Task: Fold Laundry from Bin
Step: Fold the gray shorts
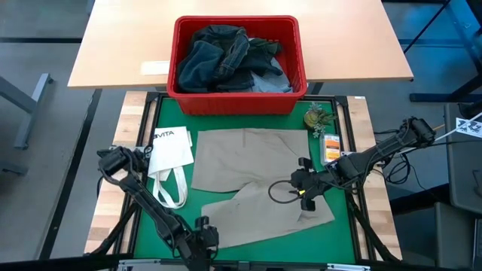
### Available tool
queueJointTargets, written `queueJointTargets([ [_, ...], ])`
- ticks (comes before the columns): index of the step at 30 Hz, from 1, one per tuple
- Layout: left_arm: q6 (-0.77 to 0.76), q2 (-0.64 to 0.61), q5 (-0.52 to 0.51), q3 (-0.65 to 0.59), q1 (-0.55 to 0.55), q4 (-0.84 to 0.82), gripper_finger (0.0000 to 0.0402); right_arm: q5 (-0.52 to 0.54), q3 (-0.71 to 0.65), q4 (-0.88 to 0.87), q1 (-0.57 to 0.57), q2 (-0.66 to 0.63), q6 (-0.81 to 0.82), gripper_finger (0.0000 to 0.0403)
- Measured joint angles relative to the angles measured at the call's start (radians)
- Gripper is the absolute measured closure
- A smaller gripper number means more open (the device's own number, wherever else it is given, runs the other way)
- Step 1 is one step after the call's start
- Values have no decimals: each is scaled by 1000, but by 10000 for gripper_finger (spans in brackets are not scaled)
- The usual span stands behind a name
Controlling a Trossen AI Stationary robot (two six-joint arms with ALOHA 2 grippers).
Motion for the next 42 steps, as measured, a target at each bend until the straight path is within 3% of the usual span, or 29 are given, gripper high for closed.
queueJointTargets([
  [12,0,75,-9,2,-12,-1,278,0,0,0,0,0,0,237],
  [20,-20,77,30,13,-5,-13,390,-13,0,-21,0,0,-8,237],
  [30,32,73,103,144,-8,-17,397,-207,0,-183,1,0,68,237],
  [38,33,73,103,192,-3,-59,398,-331,0,-260,126,0,124,237],
  [40,33,72,104,196,-3,-65,398,-332,0,-266,180,0,153,237],
  [42,33,72,104,196,-5,-72,398,-259,0,-272,236,7,187,237],
])
